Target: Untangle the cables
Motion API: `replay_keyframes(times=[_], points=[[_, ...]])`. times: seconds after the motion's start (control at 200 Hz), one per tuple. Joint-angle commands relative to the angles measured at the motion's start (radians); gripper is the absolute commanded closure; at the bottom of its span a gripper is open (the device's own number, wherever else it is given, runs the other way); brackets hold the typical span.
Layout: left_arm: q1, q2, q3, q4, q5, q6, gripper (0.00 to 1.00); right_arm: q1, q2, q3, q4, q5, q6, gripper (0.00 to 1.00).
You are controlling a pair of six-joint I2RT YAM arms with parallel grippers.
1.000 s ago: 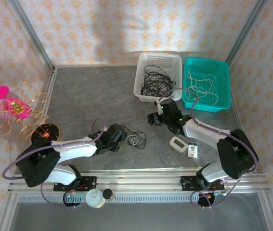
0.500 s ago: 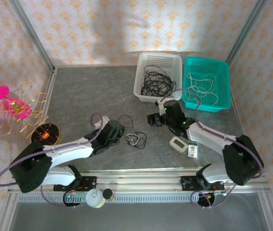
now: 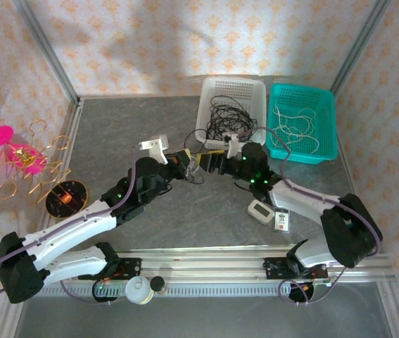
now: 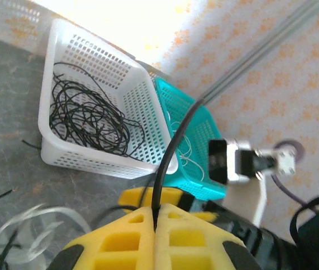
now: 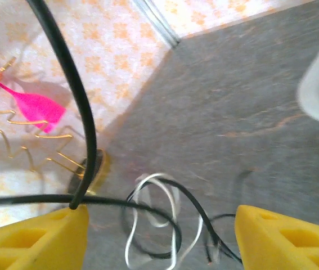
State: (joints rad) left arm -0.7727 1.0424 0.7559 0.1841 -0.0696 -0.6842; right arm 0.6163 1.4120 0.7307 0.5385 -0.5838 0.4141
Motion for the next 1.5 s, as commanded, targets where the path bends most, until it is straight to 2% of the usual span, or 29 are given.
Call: replay_keyframes(times=[0.0,0.09,0.22,0.34,0.521,0.656,0.801,1.066,1.221,1.341,1.396,1.497], points=[[-0.006,-0.011,0.025,-0.057,0.037,0.120,1.00,0.028,0.032,0.038,0.116,-0.013,0.163,0.33],[-0.006,-0.014,0.027,-0.070,0.033,0.124,1.00,0.031,0.033,0.029,0.148,0.028,0.211,0.34],[-0.006,-0.007,0.037,-0.095,0.057,0.128,1.00,0.031,0.027,0.038,0.086,0.124,0.221,0.39],[-0.006,-0.009,0.055,-0.176,-0.016,0.120,1.00,0.031,0.001,0.027,0.068,0.141,0.214,0.40],[-0.005,0.028,0.098,-0.259,-0.018,0.113,1.00,0.031,-0.015,0.032,0.056,0.129,0.220,0.39],[-0.006,0.048,0.098,-0.209,0.070,0.105,1.00,0.031,0.042,0.080,0.003,0.120,0.201,0.37],[-0.005,0.031,0.094,-0.146,0.110,0.104,1.00,0.030,0.139,0.107,-0.019,0.143,0.176,0.39],[-0.005,-0.052,0.163,-0.205,0.075,0.128,1.00,0.031,0.188,-0.011,-0.030,0.318,0.082,0.51],[-0.006,-0.074,0.199,-0.223,0.051,0.157,1.00,0.027,0.156,-0.099,-0.032,0.389,0.038,0.52],[-0.006,-0.069,0.213,-0.216,0.046,0.165,1.00,0.022,0.062,-0.194,0.037,0.391,0.004,0.51],[-0.005,-0.064,0.216,-0.208,0.050,0.166,1.00,0.023,-0.007,-0.256,0.125,0.350,-0.030,0.50],[-0.005,-0.058,0.211,-0.192,0.055,0.163,1.00,0.028,-0.125,-0.352,0.307,0.224,-0.102,0.41]])
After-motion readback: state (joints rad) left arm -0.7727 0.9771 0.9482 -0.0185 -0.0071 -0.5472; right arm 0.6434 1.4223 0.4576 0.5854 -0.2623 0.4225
